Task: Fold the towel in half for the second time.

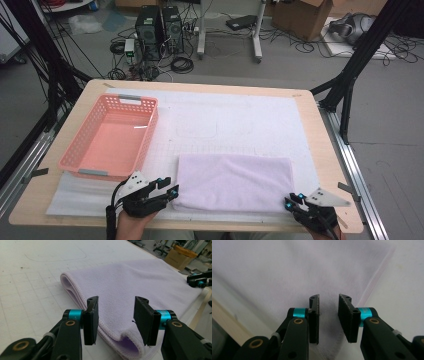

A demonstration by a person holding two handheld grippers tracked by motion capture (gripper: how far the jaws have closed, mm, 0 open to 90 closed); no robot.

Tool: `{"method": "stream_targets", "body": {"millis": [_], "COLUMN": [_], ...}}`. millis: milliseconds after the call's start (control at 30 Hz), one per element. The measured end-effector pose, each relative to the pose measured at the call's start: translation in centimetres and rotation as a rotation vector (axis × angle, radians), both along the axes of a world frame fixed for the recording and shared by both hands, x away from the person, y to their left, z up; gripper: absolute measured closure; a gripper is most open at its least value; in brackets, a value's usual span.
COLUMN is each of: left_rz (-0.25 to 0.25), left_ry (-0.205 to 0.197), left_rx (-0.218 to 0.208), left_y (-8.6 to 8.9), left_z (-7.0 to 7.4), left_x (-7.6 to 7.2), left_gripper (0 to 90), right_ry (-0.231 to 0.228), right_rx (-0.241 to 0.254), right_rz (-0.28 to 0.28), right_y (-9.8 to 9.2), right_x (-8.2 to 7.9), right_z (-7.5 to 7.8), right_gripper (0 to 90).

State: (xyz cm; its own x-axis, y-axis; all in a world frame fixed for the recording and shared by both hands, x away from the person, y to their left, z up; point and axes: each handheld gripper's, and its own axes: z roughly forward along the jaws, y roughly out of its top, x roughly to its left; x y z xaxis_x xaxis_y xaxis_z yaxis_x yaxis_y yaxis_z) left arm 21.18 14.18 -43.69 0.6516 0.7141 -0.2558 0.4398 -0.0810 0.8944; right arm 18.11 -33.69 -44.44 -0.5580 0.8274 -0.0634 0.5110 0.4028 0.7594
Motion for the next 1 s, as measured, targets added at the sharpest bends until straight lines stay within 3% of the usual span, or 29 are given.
{"method": "stream_targets", "body": {"millis": [33,133,233,333,400,500,633,700,733,900,1000], "left_rz": [0.002,0.012,0.017,0.016,0.022,0.019,0.049,0.094,0.111,0.152,0.132], "left_ry": [0.001,0.005,0.003,0.009,0.021,0.054,0.063,0.077,0.084,0.090,0.100], "left_rx": [0.002,0.003,0.026,0.050,0.064,0.090,0.192,0.262,0.278,0.293,0.229], "left_y": [0.0,-0.2,-0.8,-1.5,-1.8,-2.1,-2.7,-2.9,-2.8,-2.8,-2.5], "left_z": [0.0,0.2,0.3,0.3,0.2,-0.2,-0.6,-1.0,-1.1,-1.0,-0.8], "left_x": [0.2,0.9,1.9,3.2,4.2,5.8,7.3,7.9,8.2,8.8,8.8], "left_gripper": [54.4,51.1,48.5,46.8,46.0,46.3,53.5,56.0,56.1,56.0,51.6], "right_ry": [-0.014,0.029,0.029,-0.023,-0.043,-0.040,-0.022,-0.015,-0.008,0.011,0.025], "right_rx": [-0.025,-0.042,0.006,0.139,0.163,0.141,0.121,0.108,0.104,0.055,0.105], "right_rz": [0.012,0.025,0.036,-0.010,-0.036,-0.063,-0.026,-0.008,-0.009,-0.068,-0.099], "right_y": [0.1,-0.6,-1.3,-2.2,-2.3,-2.1,-1.4,-1.2,-1.2,-2.1,-3.1], "right_x": [-0.4,-0.7,-0.2,1.2,2.2,4.1,5.9,6.6,6.8,8.3,8.9], "right_z": [0.0,0.6,1.0,1.6,1.8,1.7,1.1,0.9,0.9,0.4,0.1], "right_gripper": [70.6,70.4,68.8,65.9,63.7,63.7,64.7,64.9,64.9,62.2,59.0]}}
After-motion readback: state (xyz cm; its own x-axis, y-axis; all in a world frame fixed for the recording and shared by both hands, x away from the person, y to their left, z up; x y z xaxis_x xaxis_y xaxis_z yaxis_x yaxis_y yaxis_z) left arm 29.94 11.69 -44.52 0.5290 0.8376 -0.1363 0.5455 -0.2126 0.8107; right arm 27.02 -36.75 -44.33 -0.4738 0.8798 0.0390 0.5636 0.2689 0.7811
